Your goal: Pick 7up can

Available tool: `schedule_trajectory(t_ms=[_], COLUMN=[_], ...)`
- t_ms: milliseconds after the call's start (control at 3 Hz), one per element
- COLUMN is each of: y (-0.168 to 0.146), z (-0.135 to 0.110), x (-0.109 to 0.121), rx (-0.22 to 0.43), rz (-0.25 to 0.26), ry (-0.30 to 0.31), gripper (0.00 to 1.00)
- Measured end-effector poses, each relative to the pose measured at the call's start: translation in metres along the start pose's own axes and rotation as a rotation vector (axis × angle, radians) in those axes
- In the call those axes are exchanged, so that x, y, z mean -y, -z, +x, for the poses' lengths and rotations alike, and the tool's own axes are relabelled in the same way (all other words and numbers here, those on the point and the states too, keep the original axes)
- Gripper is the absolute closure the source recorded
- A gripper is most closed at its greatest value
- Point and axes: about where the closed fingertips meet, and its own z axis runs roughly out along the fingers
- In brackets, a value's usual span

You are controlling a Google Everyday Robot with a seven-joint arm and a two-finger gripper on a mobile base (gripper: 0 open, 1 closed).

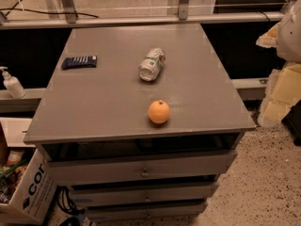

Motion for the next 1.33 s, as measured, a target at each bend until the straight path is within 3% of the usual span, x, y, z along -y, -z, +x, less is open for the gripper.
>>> schedule_trajectory(t_ms=[333,667,1333], y=[0.0,-0.005,-0.035], z=[0.0,-0.005,-0.051], x=[0.0,0.002,0.019], rx=[0.0,0.007,0.052], rz=[0.0,0.004,-0.035], ry=[0.0,0.038,0.309], gripper=[0.0,0.0,0.0])
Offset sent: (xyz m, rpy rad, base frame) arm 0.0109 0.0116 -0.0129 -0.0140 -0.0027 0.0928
